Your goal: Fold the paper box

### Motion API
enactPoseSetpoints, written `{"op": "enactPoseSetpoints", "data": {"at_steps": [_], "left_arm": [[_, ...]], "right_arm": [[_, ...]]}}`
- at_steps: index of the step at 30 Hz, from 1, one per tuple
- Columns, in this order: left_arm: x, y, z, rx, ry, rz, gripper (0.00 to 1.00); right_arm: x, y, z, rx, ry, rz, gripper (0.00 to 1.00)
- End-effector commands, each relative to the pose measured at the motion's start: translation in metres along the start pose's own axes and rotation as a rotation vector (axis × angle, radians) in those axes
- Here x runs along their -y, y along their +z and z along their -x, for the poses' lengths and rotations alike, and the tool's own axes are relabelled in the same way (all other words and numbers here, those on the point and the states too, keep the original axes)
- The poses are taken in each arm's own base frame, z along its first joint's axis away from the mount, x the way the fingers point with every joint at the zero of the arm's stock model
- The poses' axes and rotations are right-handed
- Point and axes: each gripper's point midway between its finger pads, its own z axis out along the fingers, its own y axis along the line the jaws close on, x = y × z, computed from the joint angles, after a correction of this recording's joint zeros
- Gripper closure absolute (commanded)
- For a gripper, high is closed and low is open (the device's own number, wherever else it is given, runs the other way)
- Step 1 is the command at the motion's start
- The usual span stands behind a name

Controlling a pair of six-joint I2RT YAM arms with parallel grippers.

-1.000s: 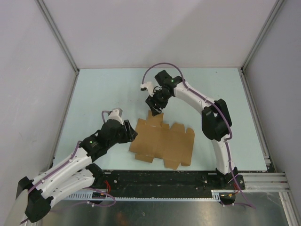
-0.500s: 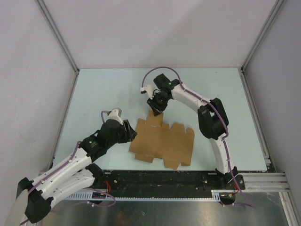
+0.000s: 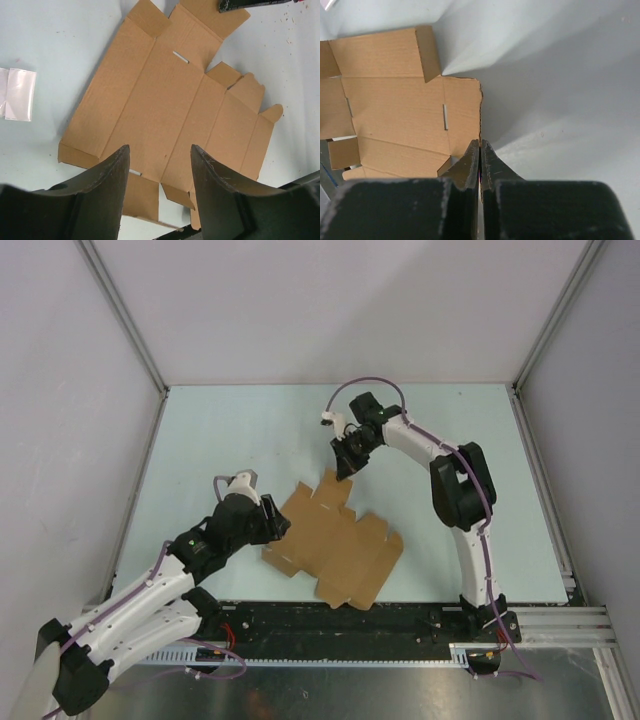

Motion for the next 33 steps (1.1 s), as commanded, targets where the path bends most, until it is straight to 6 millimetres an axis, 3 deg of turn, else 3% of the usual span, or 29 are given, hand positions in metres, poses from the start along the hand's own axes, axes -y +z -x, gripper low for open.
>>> {"op": "enactPoseSetpoints", "data": {"at_steps": [1,5,6,9,15,16,17,22,24,29,30,33], "left_arm": [[0.002,-0.002,0.007,0.025,-0.024,-0.01,0.43],[0.001,-0.003,0.011,0.042,-0.029,-0.004,0.43],[0.001,-0.002,0.012,0.044,-0.028,0.001,0.43],[0.002,-0.003,0.018,0.059,-0.025,0.007,0.43],[0.008,-0.008,0.037,0.107,-0.014,0.005,0.43],[0.009,-0.009,0.039,0.116,-0.015,0.002,0.43],[0.011,-0.012,0.044,0.132,-0.017,-0.004,0.43],[0.016,-0.02,0.057,0.171,-0.004,-0.015,0.43],[0.016,-0.019,0.057,0.172,0.001,-0.011,0.37],[0.013,-0.019,0.062,0.182,0.011,0.005,0.3],[0.011,-0.02,0.064,0.188,0.01,0.009,0.29],[0.006,-0.02,0.074,0.209,-0.002,0.031,0.24]], "right_arm": [[-0.011,-0.021,0.012,0.091,0.108,0.012,1.0],[0.008,-0.042,0.004,0.152,0.278,-0.164,1.0],[0.012,-0.056,0.007,0.192,0.313,-0.192,1.0],[0.027,-0.067,-0.013,0.195,0.45,-0.3,1.0],[0.033,-0.085,-0.052,0.211,0.656,-0.481,1.0],[0.036,-0.095,-0.053,0.236,0.671,-0.529,1.0],[0.037,-0.094,-0.065,0.226,0.697,-0.55,1.0],[0.024,-0.104,-0.085,0.274,0.761,-0.597,1.0],[0.013,-0.107,-0.091,0.29,0.752,-0.591,1.0],[0.01,-0.142,-0.087,0.402,0.716,-0.663,0.79],[0.009,-0.156,-0.079,0.452,0.706,-0.662,0.76],[0.012,-0.175,-0.063,0.535,0.685,-0.586,0.57]]}}
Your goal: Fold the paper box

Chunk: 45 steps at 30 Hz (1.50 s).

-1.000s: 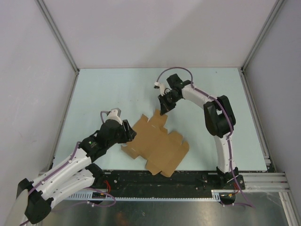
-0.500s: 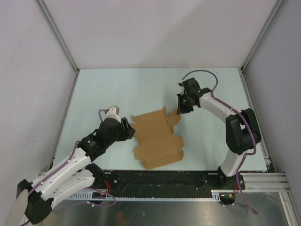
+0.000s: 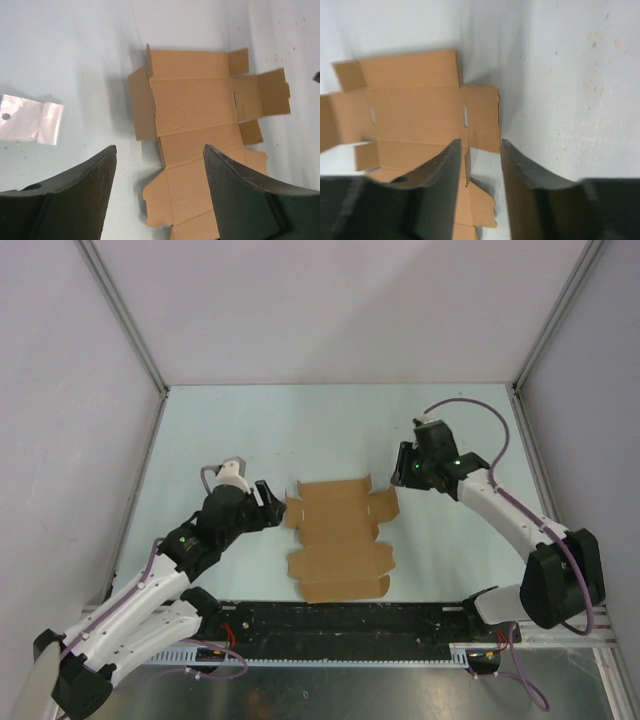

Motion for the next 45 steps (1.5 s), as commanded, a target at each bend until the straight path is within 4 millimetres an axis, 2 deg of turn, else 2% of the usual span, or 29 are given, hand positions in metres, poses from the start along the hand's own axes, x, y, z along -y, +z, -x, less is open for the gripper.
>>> {"op": "enactPoseSetpoints", "data": {"at_steps": [1,2,3,4,5,7,8,11,12,13,15,16,18,20,25,27,29,30,31,32,33,34,36,37,45], "left_arm": [[0.003,-0.003,0.037,0.083,-0.011,0.01,0.23],[-0.003,-0.002,0.043,0.091,-0.021,0.029,0.2],[-0.003,0.0,0.044,0.078,-0.021,0.025,0.16],[-0.004,0.003,0.046,0.072,-0.024,0.03,0.05],[-0.01,0.006,0.051,0.071,-0.04,0.047,0.0],[-0.01,0.008,0.055,0.054,-0.054,0.034,0.0],[-0.016,0.011,0.057,0.05,-0.065,0.052,0.0],[-0.021,0.008,0.067,0.079,-0.071,0.061,0.01],[-0.021,0.005,0.07,0.093,-0.07,0.061,0.0],[-0.022,0.003,0.072,0.107,-0.073,0.063,0.0],[-0.025,-0.005,0.079,0.153,-0.094,0.072,0.0],[-0.027,-0.006,0.079,0.162,-0.103,0.077,0.0],[-0.03,-0.006,0.08,0.172,-0.127,0.09,0.0],[-0.031,-0.003,0.078,0.158,-0.141,0.094,0.0],[-0.022,0.008,0.072,0.095,-0.111,0.05,0.04],[-0.021,0.009,0.07,0.089,-0.089,0.038,0.04],[-0.021,0.009,0.069,0.092,-0.059,0.032,0.05],[-0.021,0.009,0.067,0.089,-0.05,0.029,0.06],[-0.022,0.007,0.068,0.096,-0.044,0.026,0.09],[-0.022,0.006,0.068,0.099,-0.041,0.027,0.11],[-0.025,0.006,0.066,0.101,-0.05,0.036,0.13],[-0.025,0.006,0.066,0.104,-0.056,0.034,0.14],[-0.027,0.006,0.063,0.103,-0.064,0.039,0.14],[-0.028,0.006,0.062,0.103,-0.072,0.043,0.14],[-0.028,0.015,0.047,0.037,-0.068,0.033,0.14]], "right_arm": [[-0.006,-0.022,0.053,0.165,0.044,0.133,0.52],[-0.001,-0.023,0.059,0.175,0.06,0.141,0.48],[-0.004,-0.022,0.061,0.175,0.061,0.165,0.31],[-0.004,-0.022,0.067,0.195,0.059,0.17,0.17],[-0.003,-0.022,0.071,0.209,0.049,0.168,0.09],[-0.006,-0.023,0.086,0.255,0.037,0.198,0.0],[-0.007,-0.022,0.091,0.271,0.03,0.216,0.0],[0.01,-0.017,0.115,0.323,0.133,0.226,0.0],[0.004,-0.019,0.117,0.293,0.185,0.31,0.0],[0.023,-0.017,0.131,0.315,0.233,0.337,0.0],[0.019,-0.022,0.138,0.299,0.252,0.455,0.0],[0.021,-0.025,0.15,0.35,0.238,0.473,0.0],[0.016,-0.024,0.16,0.399,0.205,0.473,0.03],[-0.004,-0.015,0.155,0.389,0.141,0.486,0.07],[-0.028,0.025,0.13,0.259,0.091,0.455,0.09],[-0.025,0.045,0.114,0.188,0.11,0.382,0.15],[-0.034,0.056,0.104,0.137,0.076,0.389,0.17],[-0.03,0.07,0.087,0.061,0.075,0.356,0.23],[-0.036,0.071,0.096,0.061,0.048,0.346,0.26],[-0.034,0.078,0.081,0.003,0.015,0.297,0.29],[-0.033,0.089,0.075,-0.035,0.004,0.272,0.31],[-0.036,0.09,0.08,-0.038,-0.007,0.265,0.33],[-0.034,0.099,0.067,-0.108,-0.01,0.248,0.41],[-0.035,0.099,0.071,-0.112,-0.013,0.247,0.42],[-0.026,0.11,0.037,-0.288,-0.08,0.236,0.45]]}}
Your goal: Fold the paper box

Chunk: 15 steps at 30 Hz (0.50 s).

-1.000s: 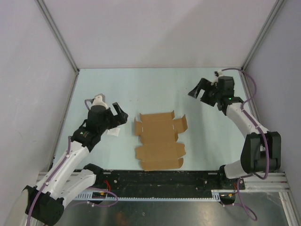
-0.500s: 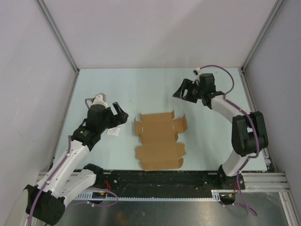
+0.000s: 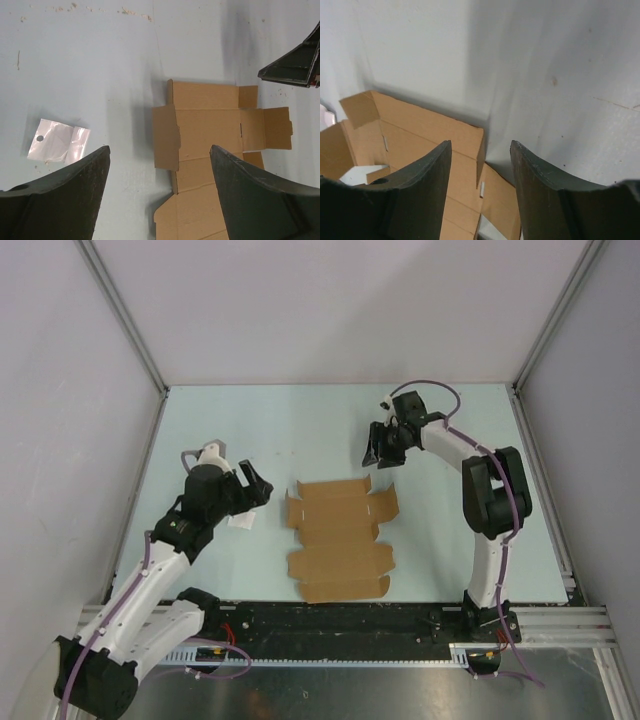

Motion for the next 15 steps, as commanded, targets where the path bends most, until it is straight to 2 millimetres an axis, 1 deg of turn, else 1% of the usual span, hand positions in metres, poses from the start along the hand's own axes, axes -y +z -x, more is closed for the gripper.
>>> {"op": "enactPoseSetpoints", "data": {"at_steps": [1,3,5,7,11,15], "left_arm": [[0.004,0.004,-0.001,-0.011,0.005,-0.029,0.14],[0.004,0.005,-0.003,-0.019,0.004,-0.026,0.14],[0.004,0.005,-0.003,-0.019,0.007,-0.026,0.14],[0.003,0.005,-0.002,-0.017,0.009,-0.024,0.14],[0.002,0.006,-0.005,-0.022,0.01,-0.022,0.14],[0.002,0.005,-0.007,-0.025,0.004,-0.024,0.14]], "right_arm": [[0.008,0.001,-0.02,-0.118,-0.04,-0.031,0.45],[0.009,0.003,-0.028,-0.147,-0.038,-0.027,0.45],[0.007,0.007,-0.033,-0.171,-0.034,-0.007,0.48],[0.003,0.01,-0.037,-0.184,-0.038,0.006,0.49],[-0.001,0.017,-0.04,-0.198,-0.037,0.015,0.5],[-0.002,0.022,-0.041,-0.208,-0.034,0.01,0.55]]}}
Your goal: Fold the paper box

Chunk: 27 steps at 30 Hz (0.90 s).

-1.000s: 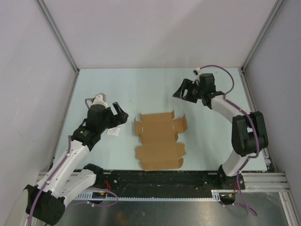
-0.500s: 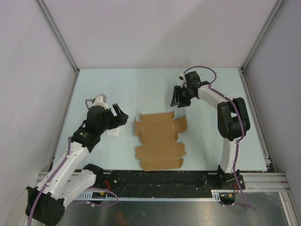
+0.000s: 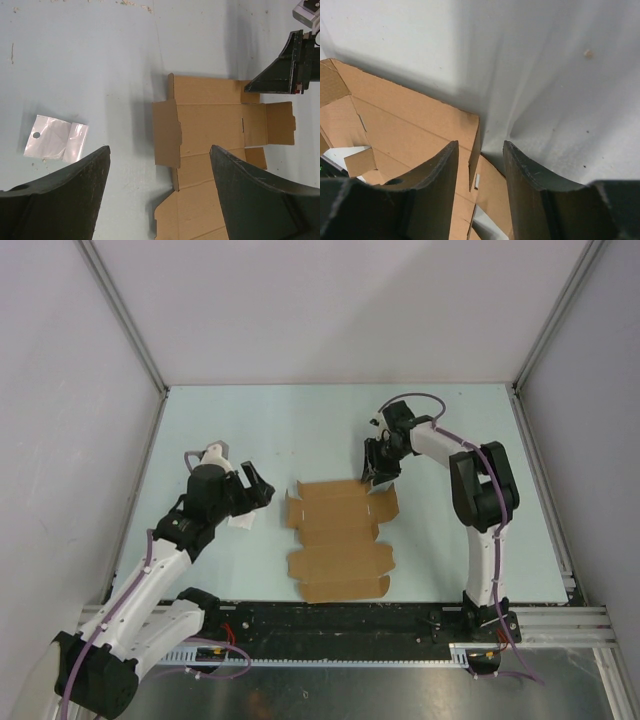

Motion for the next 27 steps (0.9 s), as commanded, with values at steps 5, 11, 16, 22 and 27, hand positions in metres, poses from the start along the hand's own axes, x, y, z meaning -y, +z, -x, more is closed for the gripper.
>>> {"op": "enactPoseSetpoints", "data": {"at_steps": [5,11,16,22,27], "left_arm": [[0.002,0.0,0.002,0.018,0.005,-0.022,0.14],[0.0,0.0,0.0,0.016,0.004,-0.019,0.14],[-0.003,0.002,-0.005,0.003,0.0,-0.011,0.14],[-0.008,0.007,-0.014,-0.026,-0.028,0.009,0.16],[-0.01,0.008,-0.018,-0.032,-0.045,0.017,0.17]], "right_arm": [[-0.011,0.004,0.015,0.021,-0.011,0.021,0.63],[-0.008,0.008,0.015,0.023,-0.012,0.014,0.77],[-0.009,-0.003,0.021,0.09,-0.035,0.0,0.94],[-0.017,-0.02,0.02,0.183,-0.148,-0.027,1.0],[-0.02,-0.031,0.009,0.271,-0.234,-0.057,1.0]]}}
